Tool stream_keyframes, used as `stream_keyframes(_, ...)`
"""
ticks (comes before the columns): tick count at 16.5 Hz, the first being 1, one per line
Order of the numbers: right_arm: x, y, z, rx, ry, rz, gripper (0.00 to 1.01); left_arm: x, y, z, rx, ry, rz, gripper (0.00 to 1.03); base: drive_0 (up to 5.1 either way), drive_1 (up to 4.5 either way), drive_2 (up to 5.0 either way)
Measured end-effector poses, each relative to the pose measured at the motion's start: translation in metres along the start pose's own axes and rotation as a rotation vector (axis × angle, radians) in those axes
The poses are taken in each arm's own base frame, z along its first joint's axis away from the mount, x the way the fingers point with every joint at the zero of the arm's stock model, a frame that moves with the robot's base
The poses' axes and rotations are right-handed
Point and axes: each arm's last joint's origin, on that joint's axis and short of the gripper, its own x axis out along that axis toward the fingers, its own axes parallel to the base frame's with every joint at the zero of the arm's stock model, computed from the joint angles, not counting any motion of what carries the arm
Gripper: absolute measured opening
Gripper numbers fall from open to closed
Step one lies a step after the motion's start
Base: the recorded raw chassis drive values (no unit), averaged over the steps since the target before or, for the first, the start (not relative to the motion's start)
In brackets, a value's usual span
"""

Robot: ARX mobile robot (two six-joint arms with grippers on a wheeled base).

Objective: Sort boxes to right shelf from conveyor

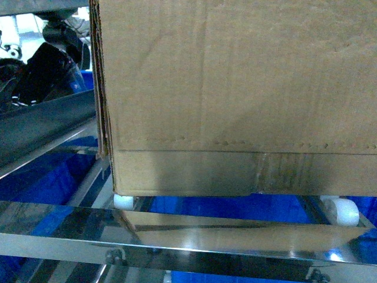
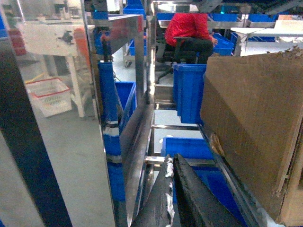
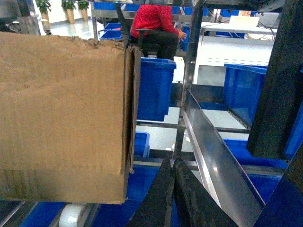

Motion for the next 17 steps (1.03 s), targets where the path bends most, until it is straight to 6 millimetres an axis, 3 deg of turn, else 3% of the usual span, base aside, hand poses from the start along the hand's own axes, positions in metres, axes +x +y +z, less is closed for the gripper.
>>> stream_keyframes(3, -0.009, 0.0, -0.018, 0.0, -0.002, -0.001, 0.02, -0.01, 0.014, -0.016, 0.0, 0.0, 0.014, 0.02, 0.0, 0.0, 0.0)
stream_keyframes(9, -0.034, 0.001, -0.049, 0.0, 0.021, 0.0, 0.02, -0.031, 0.013, -0.042, 0.001, 0.009, -0.004, 0.02, 0.0, 0.0, 0.0)
stream_keyframes(17, -0.036, 0.001, -0.047, 0.001, -0.009, 0.0, 0.02, -0.038, 0.013, -0.042, 0.003, -0.001, -0.007, 0.02, 0.0, 0.0, 0.0)
